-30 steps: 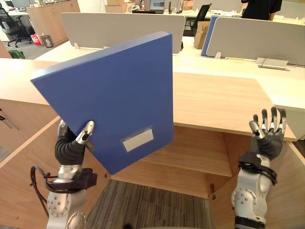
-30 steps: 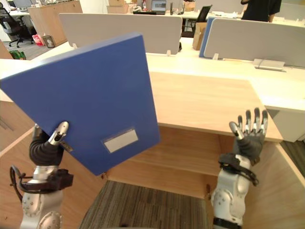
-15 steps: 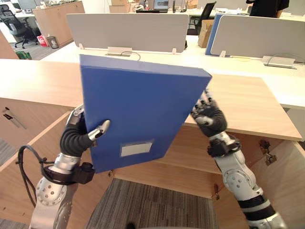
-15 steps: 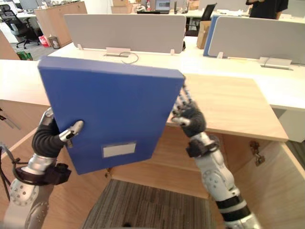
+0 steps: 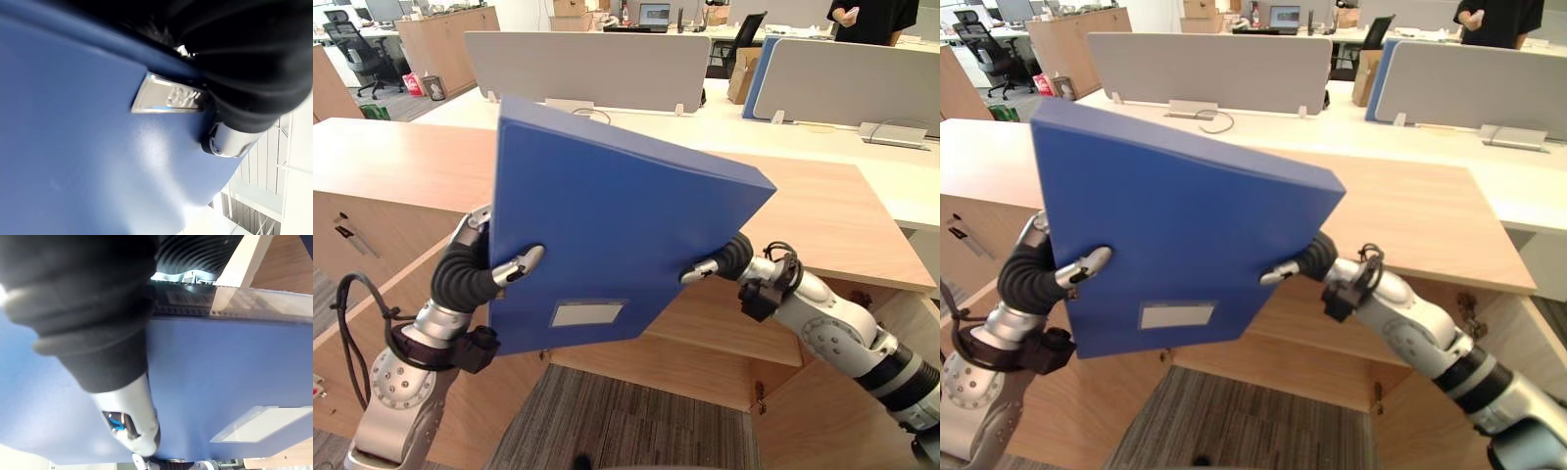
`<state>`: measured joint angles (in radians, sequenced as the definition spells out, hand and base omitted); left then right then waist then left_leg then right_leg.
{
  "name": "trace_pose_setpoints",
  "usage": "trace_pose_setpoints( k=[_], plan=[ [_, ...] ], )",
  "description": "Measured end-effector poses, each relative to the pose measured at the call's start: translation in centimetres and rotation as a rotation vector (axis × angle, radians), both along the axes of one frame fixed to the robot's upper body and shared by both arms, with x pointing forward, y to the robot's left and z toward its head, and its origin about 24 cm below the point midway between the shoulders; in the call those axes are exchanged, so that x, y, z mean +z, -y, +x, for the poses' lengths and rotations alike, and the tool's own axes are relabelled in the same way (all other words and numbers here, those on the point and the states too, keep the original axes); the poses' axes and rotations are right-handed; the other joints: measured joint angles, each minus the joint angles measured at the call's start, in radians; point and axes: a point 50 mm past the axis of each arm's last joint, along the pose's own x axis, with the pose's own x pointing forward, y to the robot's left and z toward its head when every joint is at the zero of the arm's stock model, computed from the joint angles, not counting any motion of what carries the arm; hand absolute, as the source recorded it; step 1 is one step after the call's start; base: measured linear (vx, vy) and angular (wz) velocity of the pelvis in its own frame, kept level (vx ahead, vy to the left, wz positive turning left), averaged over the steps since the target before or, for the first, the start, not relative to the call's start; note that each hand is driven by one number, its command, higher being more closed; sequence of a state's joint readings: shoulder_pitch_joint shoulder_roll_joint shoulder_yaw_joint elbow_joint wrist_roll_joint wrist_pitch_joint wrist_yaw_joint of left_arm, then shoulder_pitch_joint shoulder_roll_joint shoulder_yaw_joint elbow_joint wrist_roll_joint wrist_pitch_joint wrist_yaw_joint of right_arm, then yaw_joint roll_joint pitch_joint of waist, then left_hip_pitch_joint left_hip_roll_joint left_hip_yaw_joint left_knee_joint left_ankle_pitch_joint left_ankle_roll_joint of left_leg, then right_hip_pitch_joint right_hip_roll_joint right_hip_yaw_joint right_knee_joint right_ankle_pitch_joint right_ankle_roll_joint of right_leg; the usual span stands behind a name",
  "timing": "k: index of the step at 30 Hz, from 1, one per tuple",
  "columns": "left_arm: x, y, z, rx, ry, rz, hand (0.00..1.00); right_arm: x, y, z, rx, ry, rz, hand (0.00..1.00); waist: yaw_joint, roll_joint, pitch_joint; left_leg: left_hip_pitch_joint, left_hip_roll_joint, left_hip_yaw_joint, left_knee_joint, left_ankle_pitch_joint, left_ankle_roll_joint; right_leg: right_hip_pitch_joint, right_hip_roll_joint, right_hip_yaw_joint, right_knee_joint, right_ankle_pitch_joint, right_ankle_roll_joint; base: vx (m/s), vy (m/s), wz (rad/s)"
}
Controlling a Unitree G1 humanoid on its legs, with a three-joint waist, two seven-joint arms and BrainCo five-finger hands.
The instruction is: Walk over to the cabinet, pick up the folder, carry it to the office cabinet, place the folder inside the office cabinet, then close the office cabinet door
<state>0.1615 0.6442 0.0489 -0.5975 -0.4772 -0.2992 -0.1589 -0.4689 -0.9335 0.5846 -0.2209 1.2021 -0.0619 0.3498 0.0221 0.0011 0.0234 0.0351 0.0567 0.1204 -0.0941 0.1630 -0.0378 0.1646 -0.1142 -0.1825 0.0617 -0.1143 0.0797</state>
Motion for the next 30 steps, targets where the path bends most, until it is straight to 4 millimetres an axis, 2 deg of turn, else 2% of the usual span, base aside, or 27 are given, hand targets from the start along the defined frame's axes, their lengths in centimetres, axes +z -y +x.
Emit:
trace_pose_setpoints(
  k=[5,6,9,13,16,19,23,27,30],
  plan=[
    [0.0,0.1,0.0,-0.009,-0.004,-0.005,1.0,0.4,0.2,0.1,-0.006,0.017,-0.02,1.0,0.003,0.007,-0.006,0.0,0.002,0.0,0.0,0.003,0.0,0.0,0.002,0.0,0.001,0.003,0.0,0.0,0.0,0.0],
    [-0.1,0.3,0.0,-0.02,-0.011,-0.011,0.0,0.4,0.1,0.2,-0.02,0.015,-0.007,1.0,0.004,0.01,-0.007,0.0,0.002,-0.001,0.0,0.003,0.001,0.0,0.002,0.0,0.003,0.003,0.0,-0.03,0.006,0.01],
    [-0.5,0.7,0.0,-0.039,-0.031,-0.011,0.0,0.2,0.2,0.5,-0.063,0.001,0.013,1.0,0.004,0.017,-0.011,-0.001,0.002,-0.001,0.0,0.004,0.001,-0.002,0.002,0.0,0.006,0.003,0.0,-0.04,0.007,0.01],
    [-2.2,0.8,0.1,-0.055,-0.124,-0.057,0.0,-0.3,0.1,0.5,-0.081,-0.016,0.017,1.0,0.005,0.022,-0.015,-0.001,0.003,-0.002,0.0,0.007,0.002,-0.004,0.002,0.0,0.007,0.002,0.0,-0.02,0.006,0.0],
    [-4.7,0.9,0.2,-0.06,-0.249,-0.124,0.0,-1.6,0.3,0.1,-0.096,-0.049,-0.014,1.0,0.008,0.022,-0.015,-0.002,0.003,-0.002,0.0,0.009,0.003,-0.006,0.002,0.0,0.008,0.003,0.0,0.0,0.0,0.0],
    [-8.5,1.2,0.2,-0.058,-0.447,-0.193,0.0,-2.9,0.6,-0.2,-0.119,-0.092,-0.061,1.0,0.009,0.022,-0.017,-0.012,0.004,-0.002,0.0,0.012,0.003,-0.016,0.004,0.001,0.009,0.004,0.001,0.0,0.0,0.0],
    [-12.5,1.4,-0.1,-0.031,-0.635,-0.236,0.0,-3.4,0.7,-0.3,-0.141,-0.066,-0.142,1.0,0.008,0.017,-0.022,-0.02,0.009,0.004,0.0,0.014,0.003,-0.03,0.007,0.011,0.012,0.007,0.0,-0.01,0.002,-0.07],
    [-18.5,1.9,-0.7,0.08,-0.872,-0.338,0.0,-3.8,1.2,-0.5,-0.232,0.024,-0.144,1.0,0.007,0.019,-0.031,-0.024,0.014,0.006,0.0,0.015,0.001,-0.038,0.011,0.017,0.016,0.007,0.0,0.0,0.0,0.0],
    [-23.8,1.3,-2.9,0.2,-1.129,-0.357,0.0,-3.7,0.9,-0.7,-0.254,0.05,-0.115,1.0,-0.007,0.02,-0.036,-0.033,0.018,0.009,0.0,0.016,0.0,-0.05,0.014,0.021,0.015,0.008,-0.002,-0.02,0.0,-0.04]
  ],
)
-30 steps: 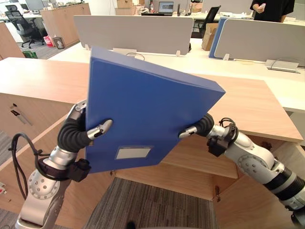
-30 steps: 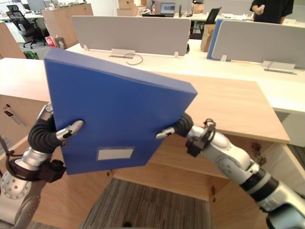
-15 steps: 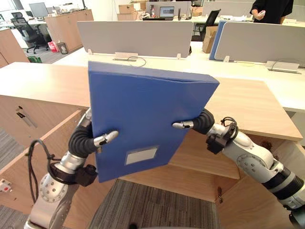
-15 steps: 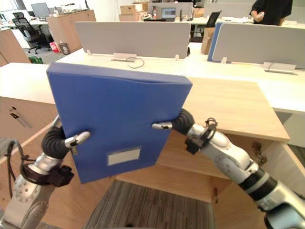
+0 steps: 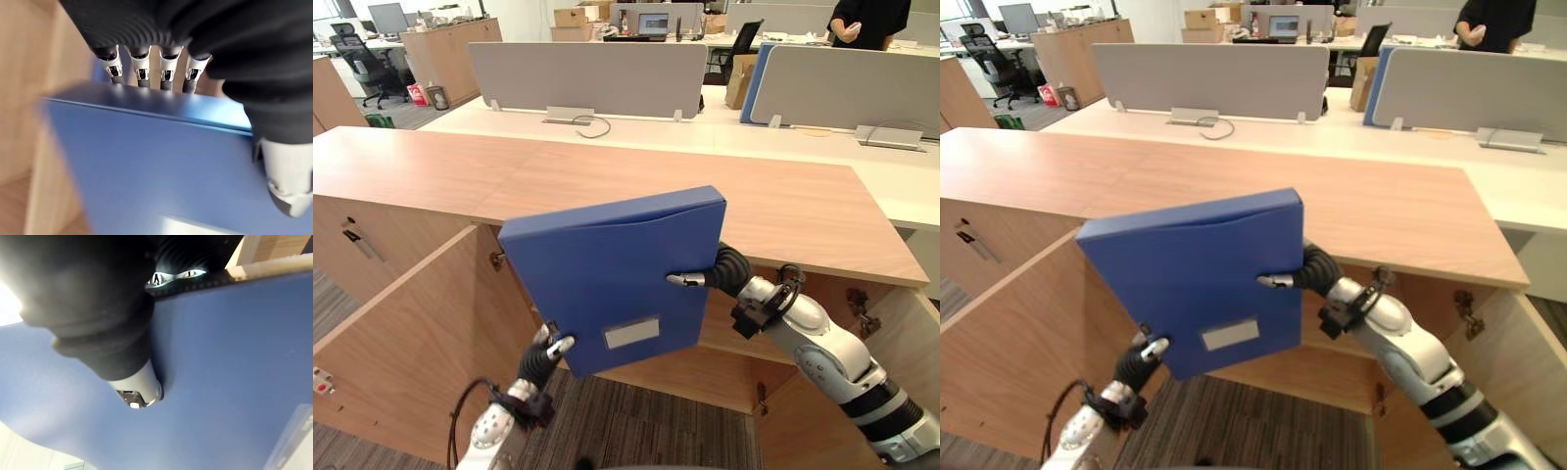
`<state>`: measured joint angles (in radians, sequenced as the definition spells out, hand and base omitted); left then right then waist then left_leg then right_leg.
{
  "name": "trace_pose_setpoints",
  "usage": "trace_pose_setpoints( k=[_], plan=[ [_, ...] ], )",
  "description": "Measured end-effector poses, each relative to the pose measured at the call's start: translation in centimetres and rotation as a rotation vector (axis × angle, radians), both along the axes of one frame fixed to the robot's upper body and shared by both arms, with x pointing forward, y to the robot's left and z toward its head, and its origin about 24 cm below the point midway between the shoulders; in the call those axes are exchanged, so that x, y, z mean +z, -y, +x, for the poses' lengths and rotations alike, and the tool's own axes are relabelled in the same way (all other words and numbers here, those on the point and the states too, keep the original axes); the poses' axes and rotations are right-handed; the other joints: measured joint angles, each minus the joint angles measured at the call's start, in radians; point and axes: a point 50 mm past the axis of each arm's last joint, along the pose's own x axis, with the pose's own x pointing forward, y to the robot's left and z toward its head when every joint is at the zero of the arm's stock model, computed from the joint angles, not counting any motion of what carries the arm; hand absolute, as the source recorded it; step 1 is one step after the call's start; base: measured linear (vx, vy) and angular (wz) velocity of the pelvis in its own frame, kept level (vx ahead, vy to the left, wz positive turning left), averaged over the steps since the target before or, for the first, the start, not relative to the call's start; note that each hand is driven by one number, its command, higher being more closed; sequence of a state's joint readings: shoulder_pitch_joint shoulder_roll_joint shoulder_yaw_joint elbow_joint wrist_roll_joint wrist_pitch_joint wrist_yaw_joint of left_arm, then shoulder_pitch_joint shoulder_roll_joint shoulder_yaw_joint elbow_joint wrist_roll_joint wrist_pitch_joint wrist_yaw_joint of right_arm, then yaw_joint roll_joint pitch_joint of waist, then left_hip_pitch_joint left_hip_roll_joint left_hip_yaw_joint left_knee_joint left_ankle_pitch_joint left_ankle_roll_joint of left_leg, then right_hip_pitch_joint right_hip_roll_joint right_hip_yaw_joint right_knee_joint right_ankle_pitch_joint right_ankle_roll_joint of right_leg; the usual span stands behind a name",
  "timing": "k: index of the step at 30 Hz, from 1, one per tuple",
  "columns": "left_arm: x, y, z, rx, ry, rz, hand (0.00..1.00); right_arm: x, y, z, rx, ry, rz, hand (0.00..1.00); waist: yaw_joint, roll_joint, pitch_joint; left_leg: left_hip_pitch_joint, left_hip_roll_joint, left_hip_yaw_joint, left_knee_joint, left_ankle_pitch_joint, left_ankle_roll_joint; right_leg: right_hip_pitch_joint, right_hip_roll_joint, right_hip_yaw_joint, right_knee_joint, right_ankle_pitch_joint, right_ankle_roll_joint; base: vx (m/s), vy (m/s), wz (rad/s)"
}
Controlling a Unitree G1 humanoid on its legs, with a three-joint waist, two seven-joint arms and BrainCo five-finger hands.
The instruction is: Walk over to the cabinet, pick up the folder, carry it to the office cabinet, place the folder inside the office cabinet, then close the office cabinet door
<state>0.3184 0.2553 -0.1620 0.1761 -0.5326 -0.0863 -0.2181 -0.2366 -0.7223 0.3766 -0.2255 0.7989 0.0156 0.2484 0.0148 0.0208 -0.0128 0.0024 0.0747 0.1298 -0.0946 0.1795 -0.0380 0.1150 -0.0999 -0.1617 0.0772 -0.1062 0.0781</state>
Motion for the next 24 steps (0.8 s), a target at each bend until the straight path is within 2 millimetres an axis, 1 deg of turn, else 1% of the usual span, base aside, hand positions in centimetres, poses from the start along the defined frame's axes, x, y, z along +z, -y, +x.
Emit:
trace_pose_setpoints(
  k=[1,2,4,6,8,9,10,11,12,13,15,17,18,20,21,22,24],
  plan=[
    [-1.5,-0.3,-0.9,0.029,-0.082,0.0,0.0,0.0,0.0,-0.1,0.0,0.002,0.001,1.0,-0.001,-0.001,-0.001,0.0,0.001,0.003,0.0,0.0,0.0,-0.002,0.001,0.002,0.0,0.0,-0.001,-0.02,0.0,-0.1],
    [-3.6,-1.0,-2.3,0.095,-0.21,-0.007,0.0,0.1,0.1,-0.4,-0.001,0.006,0.008,1.0,-0.002,-0.003,-0.001,0.0,0.008,0.006,0.0,0.0,0.0,-0.003,0.002,0.004,-0.002,0.001,-0.001,-0.02,-0.005,-0.08],
    [-5.3,-1.6,-3.6,0.15,-0.317,-0.003,0.0,0.1,0.1,-0.7,0.006,0.01,0.017,1.0,-0.002,-0.003,0.0,-0.001,0.01,0.009,0.0,-0.001,0.0,-0.003,0.002,0.006,-0.004,0.002,-0.002,-0.01,-0.01,-0.06],
    [-7.7,-2.8,-6.3,0.246,-0.481,-0.004,0.0,0.0,-0.2,-1.1,0.006,0.028,0.034,1.0,-0.002,-0.005,0.0,0.0,0.015,0.014,0.0,-0.001,0.0,-0.003,0.003,0.008,-0.01,0.004,-0.006,-0.01,-0.003,-0.08],
    [-9.4,-3.5,-8.9,0.352,-0.618,-0.002,0.0,-0.5,-0.3,-1.3,-0.06,0.059,0.036,1.0,-0.003,-0.007,0.0,0.0,0.022,0.022,0.0,-0.001,-0.001,-0.003,0.01,0.021,-0.02,0.011,-0.009,-0.01,-0.007,-0.11],
    [-9.7,-3.6,-9.4,0.376,-0.645,0.006,0.0,-0.5,-0.3,-1.3,-0.085,0.072,0.034,1.0,-0.003,-0.007,0.0,0.0,0.024,0.024,0.0,-0.001,-0.001,-0.003,0.012,0.024,-0.023,0.013,-0.01,-0.01,-0.01,-0.12],
    [-10.2,-3.7,-10.3,0.412,-0.693,0.029,0.0,-0.4,-0.2,-1.2,-0.152,0.112,0.02,1.0,-0.003,-0.008,0.0,0.0,0.027,0.029,0.0,-0.001,-0.001,-0.003,0.015,0.028,-0.029,0.018,-0.011,-0.01,-0.007,-0.11],
    [-10.3,-3.7,-10.8,0.431,-0.717,0.046,0.0,-0.2,0.0,-1.1,-0.212,0.153,-0.003,1.0,-0.003,-0.008,0.001,0.0,0.028,0.031,0.0,-0.001,-0.001,-0.003,0.016,0.03,-0.032,0.021,-0.013,-0.02,-0.007,-0.09],
    [-10.5,-3.7,-11.0,0.444,-0.732,0.058,0.0,0.1,0.3,-1.1,-0.273,0.199,-0.029,1.0,-0.003,-0.009,0.001,0.0,0.03,0.032,0.0,-0.001,-0.001,-0.002,0.018,0.031,-0.035,0.022,-0.013,-0.02,-0.003,-0.05],
    [-10.6,-3.8,-11.5,0.46,-0.754,0.08,0.0,0.4,0.5,-1.1,-0.363,0.281,-0.091,1.0,-0.003,-0.011,0.002,0.001,0.031,0.033,0.0,-0.001,-0.002,-0.001,0.019,0.032,-0.035,0.023,-0.014,-0.02,-0.002,-0.03],
    [-10.8,-3.9,-12.2,0.459,-0.789,0.12,0.0,0.6,0.4,-1.2,-0.437,0.366,-0.165,1.0,-0.007,-0.013,0.001,0.003,0.035,0.036,0.0,-0.002,-0.005,-0.001,0.023,0.036,-0.036,0.024,-0.016,-0.02,-0.003,-0.07],
    [-11.0,-4.1,-12.8,0.439,-0.813,0.167,0.0,0.6,0.0,-1.4,-0.451,0.418,-0.206,1.0,-0.008,-0.017,0.003,0.006,0.04,0.041,0.0,-0.002,-0.007,-0.001,0.027,0.042,-0.037,0.026,-0.019,-0.02,-0.007,-0.09],
    [-11.1,-4.2,-13.1,0.408,-0.825,0.206,0.0,0.4,-0.4,-1.7,-0.436,0.445,-0.235,1.0,-0.007,-0.017,0.003,0.007,0.038,0.043,0.0,-0.007,-0.016,-0.001,0.029,0.043,-0.037,0.026,-0.019,-0.02,-0.001,-0.08],
    [-11.2,-4.2,-13.7,0.364,-0.844,0.251,0.0,-0.7,-1.7,-1.9,-0.367,0.439,-0.265,1.0,-0.007,-0.017,0.008,0.016,0.04,0.051,0.0,-0.012,-0.021,0.002,0.03,0.053,-0.035,0.026,-0.019,-0.01,0.003,-0.12],
    [-11.3,-4.2,-14.1,0.334,-0.857,0.271,0.0,-2.0,-2.8,-2.2,-0.295,0.402,-0.282,1.0,-0.007,-0.022,0.011,0.019,0.04,0.056,0.0,-0.015,-0.022,0.002,0.03,0.057,-0.035,0.025,-0.018,-0.01,0.002,-0.12],
    [-11.2,-4.2,-14.1,0.286,-0.853,0.302,0.0,-4.3,-4.1,-2.6,-0.195,0.341,-0.334,1.0,-0.004,-0.02,0.012,0.018,0.039,0.059,0.001,-0.017,-0.022,-0.001,0.028,0.058,-0.033,0.022,-0.014,-0.01,0.005,-0.09],
    [-11.2,-4.2,-13.9,0.254,-0.842,0.323,0.0,-6.7,-5.0,-3.0,-0.098,0.295,-0.42,1.0,0.001,-0.022,0.018,0.018,0.036,0.063,0.001,-0.018,-0.021,-0.009,0.024,0.06,-0.023,0.016,-0.006,-0.01,0.012,-0.06]
  ],
)
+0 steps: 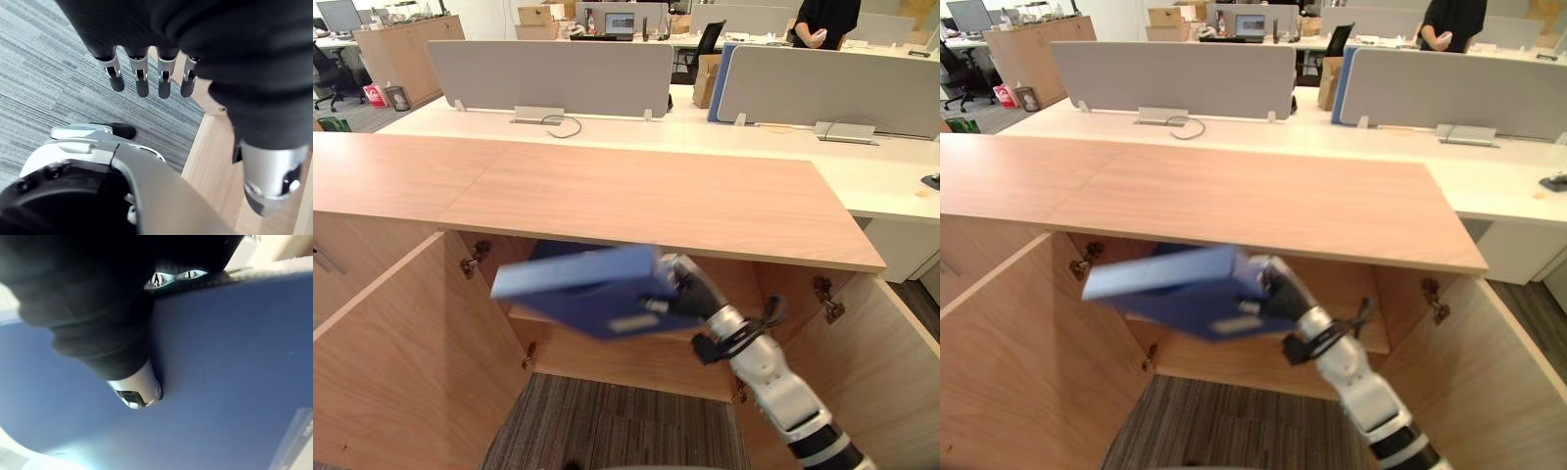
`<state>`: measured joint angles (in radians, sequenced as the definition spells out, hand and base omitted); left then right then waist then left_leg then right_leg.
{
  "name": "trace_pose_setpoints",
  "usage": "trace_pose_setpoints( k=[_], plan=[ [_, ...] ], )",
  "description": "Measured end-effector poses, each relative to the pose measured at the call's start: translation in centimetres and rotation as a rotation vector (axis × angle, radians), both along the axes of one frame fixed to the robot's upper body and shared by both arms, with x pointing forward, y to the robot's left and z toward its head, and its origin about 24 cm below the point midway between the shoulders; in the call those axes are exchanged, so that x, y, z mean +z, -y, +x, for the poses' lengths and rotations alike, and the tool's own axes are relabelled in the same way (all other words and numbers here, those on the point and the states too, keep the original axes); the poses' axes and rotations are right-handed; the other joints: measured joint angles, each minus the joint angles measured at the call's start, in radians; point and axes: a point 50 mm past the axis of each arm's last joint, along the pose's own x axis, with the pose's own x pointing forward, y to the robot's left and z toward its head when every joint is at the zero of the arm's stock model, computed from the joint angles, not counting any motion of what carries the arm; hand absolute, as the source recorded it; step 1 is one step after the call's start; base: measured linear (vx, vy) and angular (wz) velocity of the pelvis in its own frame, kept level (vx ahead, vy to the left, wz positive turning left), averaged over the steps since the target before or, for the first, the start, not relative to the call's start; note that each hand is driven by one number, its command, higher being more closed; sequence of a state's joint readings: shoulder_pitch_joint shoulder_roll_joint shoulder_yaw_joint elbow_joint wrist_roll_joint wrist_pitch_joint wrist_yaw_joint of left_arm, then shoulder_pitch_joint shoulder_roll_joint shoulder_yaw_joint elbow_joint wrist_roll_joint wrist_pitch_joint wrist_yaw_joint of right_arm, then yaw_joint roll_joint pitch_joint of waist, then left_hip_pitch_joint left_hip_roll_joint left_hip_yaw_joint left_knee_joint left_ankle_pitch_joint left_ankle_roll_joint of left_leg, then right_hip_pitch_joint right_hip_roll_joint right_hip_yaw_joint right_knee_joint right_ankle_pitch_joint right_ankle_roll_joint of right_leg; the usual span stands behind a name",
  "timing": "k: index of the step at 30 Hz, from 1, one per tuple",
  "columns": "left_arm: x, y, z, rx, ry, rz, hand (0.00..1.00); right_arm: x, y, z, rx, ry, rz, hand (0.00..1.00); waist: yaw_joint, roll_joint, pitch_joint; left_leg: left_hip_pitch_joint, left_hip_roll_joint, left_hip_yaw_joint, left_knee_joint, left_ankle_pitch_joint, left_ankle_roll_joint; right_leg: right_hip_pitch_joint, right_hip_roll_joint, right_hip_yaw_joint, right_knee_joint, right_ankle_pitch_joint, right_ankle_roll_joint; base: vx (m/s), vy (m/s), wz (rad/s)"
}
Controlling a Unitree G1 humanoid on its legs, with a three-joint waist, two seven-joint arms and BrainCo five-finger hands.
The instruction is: Walk over to the cabinet, pick up the folder, carry it to the office cabinet, place the folder inside the office cabinet, then close the office cabinet door
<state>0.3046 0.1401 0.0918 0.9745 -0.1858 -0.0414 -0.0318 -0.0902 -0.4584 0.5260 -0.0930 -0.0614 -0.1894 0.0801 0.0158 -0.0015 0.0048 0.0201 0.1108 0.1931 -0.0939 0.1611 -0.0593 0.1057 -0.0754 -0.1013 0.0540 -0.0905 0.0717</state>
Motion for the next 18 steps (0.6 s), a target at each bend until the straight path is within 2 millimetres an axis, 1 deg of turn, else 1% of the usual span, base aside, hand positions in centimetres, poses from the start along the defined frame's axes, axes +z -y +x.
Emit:
trace_pose_setpoints(
  k=[1,2,3,4,5,7,9,11,12,13,14,15,16,17,18],
  plan=[
    [0.1,0.1,0.6,-0.061,0.013,0.01,0.0,-3.3,-0.4,-0.4,0.074,-0.065,-0.178,1.0,0.011,0.004,0.011,0.0,-0.006,0.006,0.0,-0.004,0.005,-0.015,-0.008,0.004,0.027,-0.013,0.005,-0.02,0.029,-0.07],
    [0.1,0.1,1.0,-0.086,0.02,0.014,0.0,-4.5,-0.3,-0.4,0.101,-0.082,-0.263,1.0,0.016,0.005,0.02,0.001,-0.009,0.007,0.0,-0.005,0.006,-0.023,-0.013,0.006,0.042,-0.02,0.007,-0.04,0.048,-0.06],
    [0.2,0.2,1.8,-0.136,0.036,0.024,0.0,-6.8,0.3,-0.5,0.144,-0.109,-0.433,1.0,0.028,0.006,0.041,-0.001,-0.018,0.009,0.0,-0.006,0.008,-0.039,-0.024,0.011,0.069,-0.032,0.012,-0.04,0.061,-0.04],
    [0.2,0.2,2.3,-0.167,0.048,0.029,0.0,-8.4,1.3,-0.3,0.166,-0.123,-0.58,1.0,0.035,0.007,0.062,-0.002,-0.027,0.012,0.001,-0.007,0.01,-0.049,-0.034,0.015,0.086,-0.039,0.019,-0.03,0.057,-0.05],
    [0.3,0.2,2.5,-0.173,0.052,0.03,0.0,-9.0,1.9,-0.2,0.168,-0.13,-0.637,1.0,0.036,0.008,0.071,-0.002,-0.029,0.013,0.001,-0.008,0.01,-0.053,-0.038,0.018,0.091,-0.041,0.023,-0.01,0.062,-0.06],
    [0.3,0.3,2.8,-0.2,0.055,0.035,0.0,-10.0,3.7,0.5,0.147,-0.153,-0.76,1.0,0.032,0.011,0.096,-0.003,-0.048,0.018,0.003,-0.015,0.022,-0.058,-0.055,0.022,0.094,-0.045,0.029,0.01,0.063,-0.05],
    [0.4,0.4,3.3,-0.228,0.064,0.04,0.0,-10.1,5.2,1.3,0.068,-0.185,-0.771,1.0,0.03,0.014,0.111,-0.003,-0.065,0.018,0.005,-0.022,0.031,-0.06,-0.071,0.022,0.096,-0.049,0.037,0.05,0.08,0.0],
    [0.5,0.5,3.6,-0.245,0.076,0.042,0.0,-9.6,6.8,2.9,-0.076,-0.218,-0.724,1.0,0.027,0.019,0.115,-0.008,-0.085,0.02,0.006,-0.026,0.048,-0.067,-0.091,0.022,0.097,-0.051,0.044,0.08,0.076,-0.02],
    [0.5,0.5,3.6,-0.248,0.078,0.043,0.0,-9.4,7.2,3.5,-0.125,-0.228,-0.7,1.0,0.027,0.021,0.118,-0.008,-0.09,0.021,0.006,-0.027,0.051,-0.068,-0.094,0.022,0.097,-0.051,0.047,0.08,0.047,-0.07],
    [0.6,0.6,3.9,-0.251,0.09,0.043,0.0,-8.6,7.9,5.0,-0.247,-0.247,-0.617,1.0,0.028,0.027,0.131,-0.008,-0.093,0.027,0.006,-0.03,0.056,-0.072,-0.099,0.023,0.097,-0.049,0.052,0.06,0.027,-0.13],
    [0.6,0.7,4.1,-0.251,0.098,0.042,0.0,-8.2,8.2,5.9,-0.317,-0.259,-0.56,1.0,0.03,0.032,0.14,-0.008,-0.093,0.035,0.006,-0.031,0.058,-0.076,-0.099,0.023,0.097,-0.045,0.057,0.04,0.024,-0.34],
    [0.7,0.9,4.4,-0.25,0.111,0.038,0.0,-7.1,8.6,7.7,-0.439,-0.277,-0.439,1.0,0.037,0.043,0.156,-0.009,-0.087,0.055,0.006,-0.033,0.062,-0.093,-0.099,0.016,0.099,-0.032,0.067,0.01,0.021,-0.55],
    [0.6,1.2,4.5,-0.244,0.116,0.029,0.0,-6.1,8.9,9.1,-0.556,-0.304,-0.289,1.0,0.047,0.056,0.165,-0.011,-0.081,0.078,0.006,-0.037,0.067,-0.11,-0.098,-0.011,0.102,-0.014,0.069,0.0,0.019,-0.58],
    [0.6,1.4,4.6,-0.241,0.118,0.025,0.0,-5.6,9.0,9.7,-0.614,-0.318,-0.202,1.0,0.051,0.062,0.167,-0.011,-0.077,0.084,0.006,-0.038,0.068,-0.116,-0.098,-0.026,0.103,-0.008,0.068,-0.01,0.013,-0.45],
    [0.6,1.5,4.6,-0.236,0.117,0.02,0.0,-5.0,9.3,10.5,-0.726,-0.361,0.007,1.0,0.055,0.067,0.17,-0.012,-0.075,0.091,0.006,-0.039,0.069,-0.122,-0.097,-0.036,0.103,-0.001,0.069,0.0,0.012,-0.21]
  ],
)
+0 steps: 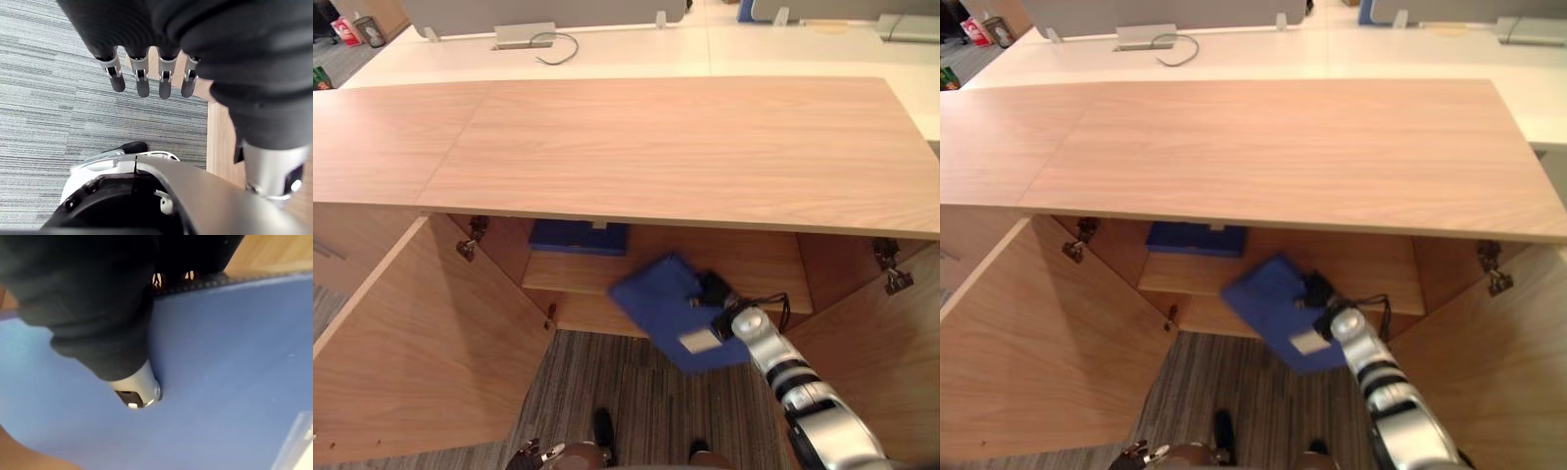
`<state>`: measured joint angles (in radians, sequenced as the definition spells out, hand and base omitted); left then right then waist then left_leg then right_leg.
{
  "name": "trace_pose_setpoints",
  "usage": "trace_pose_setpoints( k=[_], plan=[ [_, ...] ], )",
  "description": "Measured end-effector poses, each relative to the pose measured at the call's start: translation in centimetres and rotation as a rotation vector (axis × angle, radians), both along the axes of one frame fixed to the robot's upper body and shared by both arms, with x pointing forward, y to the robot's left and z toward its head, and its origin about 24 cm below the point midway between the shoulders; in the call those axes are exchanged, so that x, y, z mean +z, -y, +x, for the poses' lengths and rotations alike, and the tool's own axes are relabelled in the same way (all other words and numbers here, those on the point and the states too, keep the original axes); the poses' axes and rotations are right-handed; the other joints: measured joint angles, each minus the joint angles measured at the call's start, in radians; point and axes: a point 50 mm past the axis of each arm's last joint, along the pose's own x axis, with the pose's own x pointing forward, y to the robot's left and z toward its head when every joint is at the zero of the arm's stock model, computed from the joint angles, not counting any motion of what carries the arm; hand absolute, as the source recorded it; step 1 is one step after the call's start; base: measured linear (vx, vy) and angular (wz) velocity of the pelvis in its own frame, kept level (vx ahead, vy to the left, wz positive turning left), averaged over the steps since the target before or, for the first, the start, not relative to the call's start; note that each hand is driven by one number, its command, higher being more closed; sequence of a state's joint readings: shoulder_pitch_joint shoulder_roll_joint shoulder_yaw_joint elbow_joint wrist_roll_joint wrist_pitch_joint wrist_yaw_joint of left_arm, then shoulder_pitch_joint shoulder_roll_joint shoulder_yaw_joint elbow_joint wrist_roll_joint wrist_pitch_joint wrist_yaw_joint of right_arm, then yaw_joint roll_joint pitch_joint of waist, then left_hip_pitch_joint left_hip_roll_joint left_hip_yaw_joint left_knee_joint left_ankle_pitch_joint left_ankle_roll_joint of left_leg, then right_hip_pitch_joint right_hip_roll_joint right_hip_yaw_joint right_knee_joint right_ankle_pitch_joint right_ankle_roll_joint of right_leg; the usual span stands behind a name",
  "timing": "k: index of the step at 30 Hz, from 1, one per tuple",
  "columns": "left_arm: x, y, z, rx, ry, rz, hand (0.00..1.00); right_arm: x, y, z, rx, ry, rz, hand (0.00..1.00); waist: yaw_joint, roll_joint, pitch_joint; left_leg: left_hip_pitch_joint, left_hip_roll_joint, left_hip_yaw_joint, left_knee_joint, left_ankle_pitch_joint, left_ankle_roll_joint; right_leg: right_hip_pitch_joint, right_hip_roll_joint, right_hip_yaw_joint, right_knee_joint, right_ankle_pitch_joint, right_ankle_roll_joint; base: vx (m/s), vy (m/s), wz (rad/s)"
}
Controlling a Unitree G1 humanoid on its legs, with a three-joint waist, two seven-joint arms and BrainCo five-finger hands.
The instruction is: Walk over to the cabinet, pick up the folder, carry it to the office cabinet, place the folder inside the office cabinet, then close the office cabinet door
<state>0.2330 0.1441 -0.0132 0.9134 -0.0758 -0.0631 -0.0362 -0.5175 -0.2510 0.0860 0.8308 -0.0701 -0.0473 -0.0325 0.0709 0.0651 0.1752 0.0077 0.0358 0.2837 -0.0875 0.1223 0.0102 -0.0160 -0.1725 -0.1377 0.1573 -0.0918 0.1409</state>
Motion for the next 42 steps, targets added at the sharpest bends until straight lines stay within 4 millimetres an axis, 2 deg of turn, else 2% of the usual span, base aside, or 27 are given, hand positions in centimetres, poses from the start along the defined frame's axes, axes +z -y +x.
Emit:
trace_pose_setpoints(
  k=[1,2,4,7,8,9,11,12,14,15,17,21,25,29,32,34,36,39,42],
  plan=[
    [0.0,0.0,0.0,0.002,-0.004,0.0,0.0,0.3,0.2,0.4,-0.128,0.023,0.184,1.0,0.002,0.0,0.001,0.0,0.001,0.002,0.0,-0.001,0.0,-0.001,0.0,0.0,0.0,0.001,0.001,0.0,0.013,-0.12],
    [0.0,0.0,0.0,0.002,-0.005,-0.001,0.0,0.5,0.2,0.5,-0.181,0.033,0.271,1.0,0.003,0.001,0.002,0.001,0.001,0.003,0.0,-0.001,0.0,-0.001,0.0,0.0,0.001,0.002,0.003,0.0,0.014,-0.06],
    [-0.1,0.1,0.0,0.013,-0.011,-0.007,0.0,0.8,0.5,0.9,-0.325,0.046,0.574,1.0,0.007,0.007,0.015,0.009,0.002,0.006,0.0,-0.001,0.0,-0.002,-0.001,0.0,0.011,0.003,0.005,-0.03,0.01,-0.08],
    [0.0,0.3,0.1,0.037,-0.003,-0.017,0.0,1.8,0.8,1.6,-0.422,0.07,0.864,1.0,0.01,0.016,0.044,0.007,-0.002,0.006,0.0,0.0,-0.003,-0.014,-0.008,-0.006,0.024,0.003,0.005,-0.09,0.009,-0.05],
    [0.0,0.3,0.2,0.04,0.0,-0.018,0.0,2.0,0.9,1.9,-0.441,0.075,0.909,1.0,0.012,0.019,0.05,0.004,-0.004,0.006,0.0,0.001,-0.004,-0.019,-0.012,-0.014,0.026,0.003,0.004,-0.13,0.013,-0.03],
    [0.0,0.5,0.4,0.046,0.011,-0.021,0.0,3.0,1.4,2.6,-0.484,0.102,1.021,1.0,0.013,0.025,0.062,-0.008,-0.008,0.004,0.0,0.004,-0.009,-0.035,-0.019,-0.026,0.027,0.006,0.0,-0.13,0.021,0.04],
    [0.1,0.7,0.6,0.065,0.022,-0.036,0.0,5.0,2.5,3.5,-0.537,0.194,1.186,1.0,0.014,0.04,0.09,-0.025,-0.013,-0.005,0.0,0.006,-0.014,-0.05,-0.028,-0.037,0.037,0.008,-0.004,-0.12,0.025,0.14],
    [0.2,0.9,0.9,0.069,0.035,-0.04,0.0,6.7,3.4,4.2,-0.578,0.26,1.28,1.0,0.015,0.047,0.116,-0.028,-0.016,-0.013,0.0,0.012,-0.014,-0.052,-0.035,-0.048,0.046,0.008,-0.004,-0.11,0.018,0.22],
    [0.5,0.9,1.8,0.069,0.073,-0.038,0.0,10.9,5.5,5.4,-0.626,0.409,1.426,1.0,0.031,0.052,0.161,-0.048,-0.014,-0.019,0.0,0.026,-0.016,-0.08,-0.042,-0.054,0.073,0.003,-0.012,-0.1,0.006,0.16],
    [0.6,0.9,2.1,0.069,0.081,-0.037,0.0,12.0,6.1,5.6,-0.629,0.448,1.451,1.0,0.034,0.053,0.17,-0.06,-0.013,-0.021,0.002,0.03,-0.014,-0.093,-0.043,-0.056,0.084,-0.001,-0.017,-0.08,-0.02,0.12],
    [0.9,0.9,2.6,0.086,0.109,-0.036,0.0,16.1,8.0,5.9,-0.632,0.597,1.545,1.0,0.042,0.054,0.192,-0.117,-0.011,-0.03,0.016,0.043,-0.014,-0.161,-0.055,-0.075,0.14,-0.019,-0.023,-0.08,-0.053,0.2],
    [1.1,0.8,3.0,0.103,0.122,-0.032,0.0,19.5,10.3,5.3,-0.656,0.756,1.694,1.0,0.056,0.054,0.226,-0.209,-0.005,-0.046,0.08,0.041,-0.013,-0.258,-0.075,-0.097,0.24,-0.064,-0.036,-0.03,-0.112,0.14],
    [1.4,0.8,3.5,0.115,0.148,-0.031,0.0,21.3,10.4,5.2,-0.667,0.791,1.783,1.0,0.066,0.06,0.263,-0.311,0.027,-0.047,0.167,0.016,-0.018,-0.353,-0.082,-0.139,0.326,-0.089,-0.061,-0.02,-0.153,-0.03],
    [1.5,1.2,3.8,0.143,0.163,-0.048,0.0,22.8,10.9,5.0,-0.682,0.809,1.791,1.0,0.07,0.076,0.275,-0.403,0.045,-0.05,0.246,-0.011,-0.021,-0.431,-0.095,-0.175,0.392,-0.107,-0.079,-0.01,-0.127,-0.01],
    [1.5,1.4,4.0,0.157,0.167,-0.051,0.0,26.2,11.0,4.9,-0.614,0.855,1.736,1.0,0.07,0.085,0.29,-0.493,0.053,-0.061,0.321,-0.034,-0.024,-0.505,-0.107,-0.178,0.446,-0.124,-0.093,-0.01,-0.068,0.1],
    [1.5,1.7,4.1,0.169,0.169,-0.057,0.0,30.0,10.1,4.9,-0.507,0.884,1.621,1.0,0.069,0.097,0.306,-0.568,0.059,-0.07,0.416,-0.07,-0.019,-0.559,-0.122,-0.177,0.506,-0.146,-0.101,-0.03,-0.021,0.1],
    [1.5,1.7,4.0,0.182,0.169,-0.059,0.0,31.9,9.0,5.0,-0.446,0.878,1.544,1.0,0.071,0.097,0.307,-0.624,0.063,-0.078,0.505,-0.108,-0.016,-0.6,-0.139,-0.171,0.571,-0.174,-0.105,-0.03,-0.007,0.11],
    [1.5,1.7,4.1,0.209,0.171,-0.067,0.0,33.1,7.6,5.3,-0.401,0.866,1.483,1.0,0.08,0.098,0.309,-0.711,0.08,-0.086,0.671,-0.182,-0.012,-0.664,-0.157,-0.152,0.682,-0.223,-0.113,-0.05,0.007,0.03],
    [1.4,1.7,4.0,0.227,0.168,-0.064,0.0,33.6,7.0,5.6,-0.394,0.854,1.431,1.0,0.079,0.099,0.313,-0.802,0.087,-0.097,0.816,-0.245,-0.009,-0.739,-0.181,-0.125,0.8,-0.278,-0.114,-0.09,0.03,0.04]
  ],
)
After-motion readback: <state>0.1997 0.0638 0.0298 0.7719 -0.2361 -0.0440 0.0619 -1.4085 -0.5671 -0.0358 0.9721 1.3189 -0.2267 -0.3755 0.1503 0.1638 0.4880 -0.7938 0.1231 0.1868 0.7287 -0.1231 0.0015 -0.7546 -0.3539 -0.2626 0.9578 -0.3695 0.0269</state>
